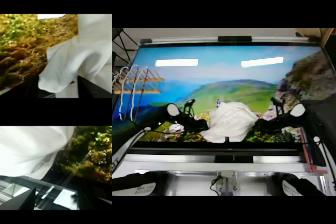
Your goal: Fold the shirts.
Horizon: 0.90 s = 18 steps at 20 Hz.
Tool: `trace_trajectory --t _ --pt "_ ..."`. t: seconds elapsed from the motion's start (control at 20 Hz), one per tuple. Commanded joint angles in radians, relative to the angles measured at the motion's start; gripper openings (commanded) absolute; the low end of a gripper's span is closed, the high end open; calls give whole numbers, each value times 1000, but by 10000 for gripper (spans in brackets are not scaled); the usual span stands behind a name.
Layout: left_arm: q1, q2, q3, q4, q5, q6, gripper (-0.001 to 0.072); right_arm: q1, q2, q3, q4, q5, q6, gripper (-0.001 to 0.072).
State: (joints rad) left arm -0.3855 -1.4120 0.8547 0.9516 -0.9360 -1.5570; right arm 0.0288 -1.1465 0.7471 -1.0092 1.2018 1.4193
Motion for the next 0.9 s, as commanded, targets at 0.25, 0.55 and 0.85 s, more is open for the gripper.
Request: trace_trajectory --t 0.25,0.55,0.85 --pt "-12 -20 -3 -37 113 72 32 0 -3 41 36 -233 -10 632" --pt "-12 3 -3 -36 115 83 31 0 -122 41 44 -264 11 578" --pt "10 115 40 -1 113 109 29 0 -105 66 131 -240 -37 72"
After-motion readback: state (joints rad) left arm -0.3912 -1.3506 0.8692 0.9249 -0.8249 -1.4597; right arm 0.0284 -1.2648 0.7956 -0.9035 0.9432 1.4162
